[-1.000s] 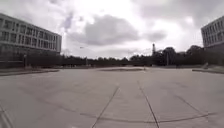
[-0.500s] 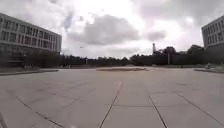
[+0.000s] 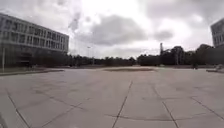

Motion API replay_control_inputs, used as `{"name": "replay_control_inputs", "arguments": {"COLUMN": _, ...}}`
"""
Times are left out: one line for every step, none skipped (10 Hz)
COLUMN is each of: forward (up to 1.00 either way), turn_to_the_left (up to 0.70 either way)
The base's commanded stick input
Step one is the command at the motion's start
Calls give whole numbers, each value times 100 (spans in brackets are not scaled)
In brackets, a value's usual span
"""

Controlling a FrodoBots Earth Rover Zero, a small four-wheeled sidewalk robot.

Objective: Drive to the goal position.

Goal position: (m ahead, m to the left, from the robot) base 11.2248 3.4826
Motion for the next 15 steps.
{"name": "replay_control_inputs", "arguments": {"forward": 70, "turn_to_the_left": 0}}
{"name": "replay_control_inputs", "arguments": {"forward": 70, "turn_to_the_left": 0}}
{"name": "replay_control_inputs", "arguments": {"forward": 70, "turn_to_the_left": 0}}
{"name": "replay_control_inputs", "arguments": {"forward": 70, "turn_to_the_left": 0}}
{"name": "replay_control_inputs", "arguments": {"forward": 70, "turn_to_the_left": 0}}
{"name": "replay_control_inputs", "arguments": {"forward": 70, "turn_to_the_left": 0}}
{"name": "replay_control_inputs", "arguments": {"forward": 70, "turn_to_the_left": 0}}
{"name": "replay_control_inputs", "arguments": {"forward": 70, "turn_to_the_left": 0}}
{"name": "replay_control_inputs", "arguments": {"forward": 70, "turn_to_the_left": 0}}
{"name": "replay_control_inputs", "arguments": {"forward": 70, "turn_to_the_left": 0}}
{"name": "replay_control_inputs", "arguments": {"forward": 70, "turn_to_the_left": 13}}
{"name": "replay_control_inputs", "arguments": {"forward": 70, "turn_to_the_left": 28}}
{"name": "replay_control_inputs", "arguments": {"forward": 70, "turn_to_the_left": 16}}
{"name": "replay_control_inputs", "arguments": {"forward": 70, "turn_to_the_left": 0}}
{"name": "replay_control_inputs", "arguments": {"forward": 70, "turn_to_the_left": 0}}
